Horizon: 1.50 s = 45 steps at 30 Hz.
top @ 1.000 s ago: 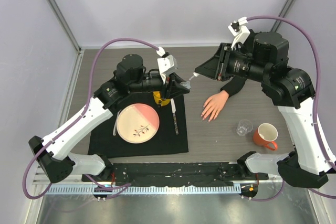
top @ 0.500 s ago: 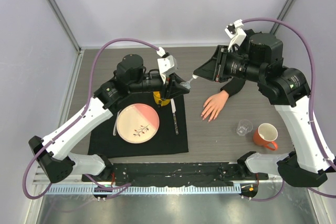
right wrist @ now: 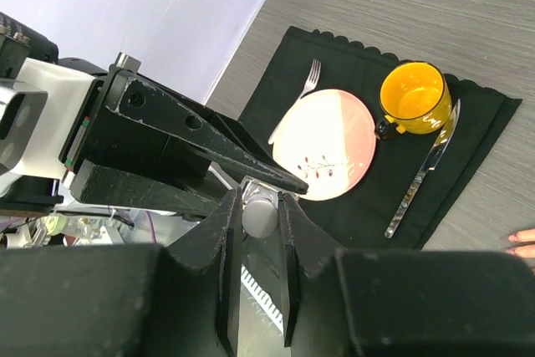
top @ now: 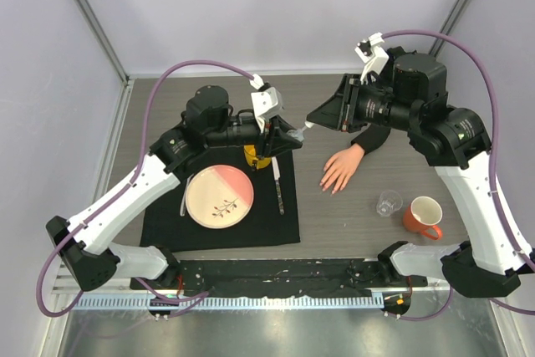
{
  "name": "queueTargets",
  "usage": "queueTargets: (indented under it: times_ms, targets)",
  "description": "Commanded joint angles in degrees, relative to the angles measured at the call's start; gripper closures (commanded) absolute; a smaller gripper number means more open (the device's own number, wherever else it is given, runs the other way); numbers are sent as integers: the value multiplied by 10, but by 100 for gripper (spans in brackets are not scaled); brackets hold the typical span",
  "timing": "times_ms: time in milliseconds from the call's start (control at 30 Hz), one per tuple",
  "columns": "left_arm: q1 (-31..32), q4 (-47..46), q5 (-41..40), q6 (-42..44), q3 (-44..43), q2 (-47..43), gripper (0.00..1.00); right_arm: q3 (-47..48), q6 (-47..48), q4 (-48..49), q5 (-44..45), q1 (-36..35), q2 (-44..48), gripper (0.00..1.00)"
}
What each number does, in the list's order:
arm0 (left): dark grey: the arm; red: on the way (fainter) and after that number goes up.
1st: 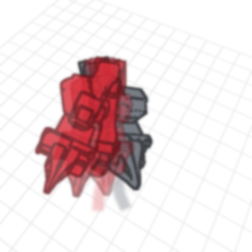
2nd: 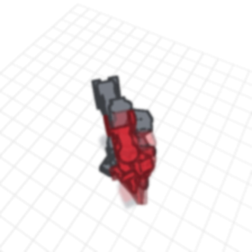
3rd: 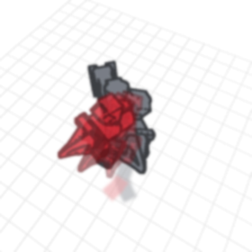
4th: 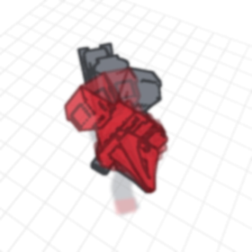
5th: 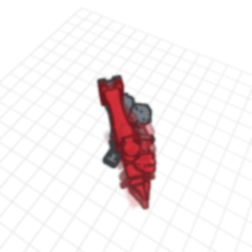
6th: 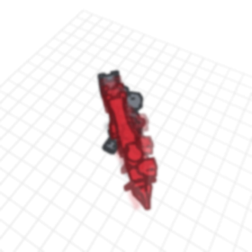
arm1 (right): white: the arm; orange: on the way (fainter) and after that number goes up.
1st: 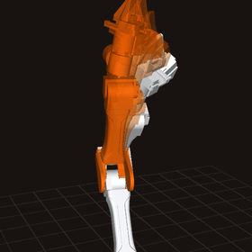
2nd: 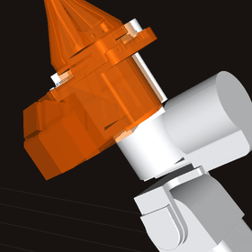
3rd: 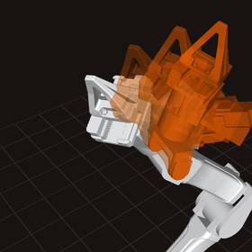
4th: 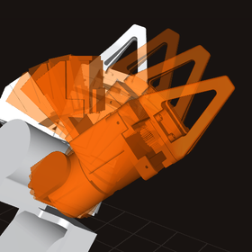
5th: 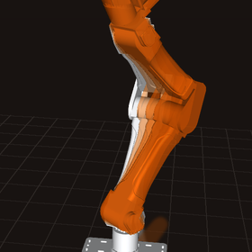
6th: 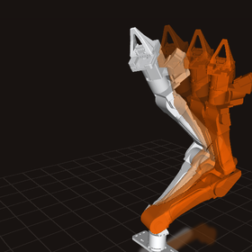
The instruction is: Paint the nails
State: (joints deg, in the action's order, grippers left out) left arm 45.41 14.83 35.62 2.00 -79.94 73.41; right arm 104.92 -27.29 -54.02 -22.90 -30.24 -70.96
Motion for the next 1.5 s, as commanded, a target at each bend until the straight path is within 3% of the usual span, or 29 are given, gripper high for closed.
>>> queueTargets:
  times_ms: [0, 600, 733, 867, 1033, 1167, 1300, 1467]
  targets:
    - [1, -15, 2, 5, -34, 2, 100, 5, 4, 25, -22, 0, -6, 99]
    - [1, -16, -14, 6, -44, 14, 100, -46, 34, 23, -29, -29, -2, 99]
    - [0, -23, -14, -2, -51, 25, 100, -100, 62, 35, 17, -95, -1, 99]
    - [1, -52, -12, -16, -50, 34, 100, -125, 39, 29, 204, -174, -6, 99]
    - [2, -110, 9, -63, -45, 43, 100, -106, 15, 30, 245, -192, -9, 99]
    - [1, -146, 13, -77, -36, 41, 100, -29, 10, -13, 248, -192, -40, 92]
    - [2, -165, 13, -81, -33, 40, 100, 17, 2, -50, 262, -192, -59, 77]
    - [2, -192, 9, -90, -20, 35, 100, 58, 4, -64, 269, -192, -57, 65]
